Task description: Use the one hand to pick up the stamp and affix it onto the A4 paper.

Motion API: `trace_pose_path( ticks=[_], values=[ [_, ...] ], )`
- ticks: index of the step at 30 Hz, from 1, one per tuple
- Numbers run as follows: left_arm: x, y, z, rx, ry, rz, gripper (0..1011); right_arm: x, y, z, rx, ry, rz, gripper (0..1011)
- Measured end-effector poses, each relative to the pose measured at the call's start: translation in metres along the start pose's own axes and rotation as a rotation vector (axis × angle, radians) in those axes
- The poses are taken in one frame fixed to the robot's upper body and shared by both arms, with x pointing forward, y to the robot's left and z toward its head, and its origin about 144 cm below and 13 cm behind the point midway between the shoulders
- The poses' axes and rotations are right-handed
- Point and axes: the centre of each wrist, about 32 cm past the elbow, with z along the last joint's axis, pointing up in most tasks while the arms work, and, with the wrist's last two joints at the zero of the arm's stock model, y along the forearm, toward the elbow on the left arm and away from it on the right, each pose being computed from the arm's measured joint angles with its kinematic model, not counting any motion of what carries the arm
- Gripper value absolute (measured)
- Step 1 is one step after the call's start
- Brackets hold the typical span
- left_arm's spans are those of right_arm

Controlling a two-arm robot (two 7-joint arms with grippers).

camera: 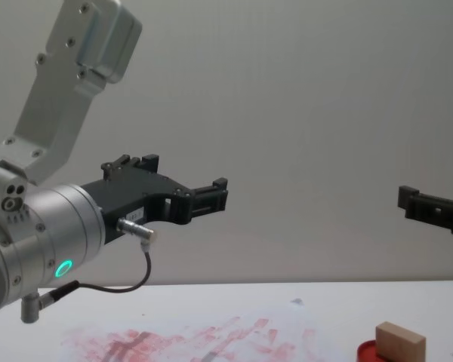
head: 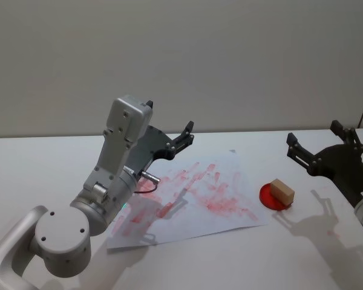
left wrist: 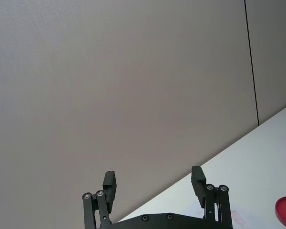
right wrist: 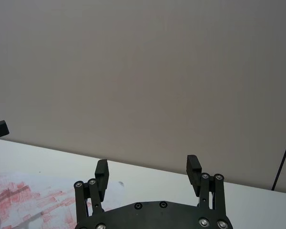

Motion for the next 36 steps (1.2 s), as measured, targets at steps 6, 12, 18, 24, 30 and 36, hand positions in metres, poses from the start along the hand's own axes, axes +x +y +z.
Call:
trace_pose_path(
  ticks=[6, 12, 18, 24, 30, 36],
  values=[
    [0.0, 0.0, 0.0, 0.0, 0.0, 0.0, 1001, 0.0, 0.0, 0.0, 0.0, 0.0, 0.0, 1001],
    [0.0, 0.0, 0.0, 0.0, 0.0, 0.0, 1001, 0.0, 0.0, 0.0, 0.0, 0.0, 0.0, 1001],
    [0.0, 0.0, 0.0, 0.0, 0.0, 0.0, 1001, 0.0, 0.0, 0.0, 0.0, 0.0, 0.0, 1001],
    [0.0, 0.0, 0.0, 0.0, 0.0, 0.0, 1001, 0.0, 0.0, 0.0, 0.0, 0.0, 0.0, 1001],
    [0.0, 0.0, 0.0, 0.0, 0.0, 0.0, 1001, 0.0002, 0.0, 0.0, -0.001, 0.0, -0.001, 1001],
    [0.0, 0.0, 0.0, 0.0, 0.0, 0.0, 1001, 0.0015, -0.0015, 0.0009, -0.02, -0.003, -0.011, 1001]
  ],
)
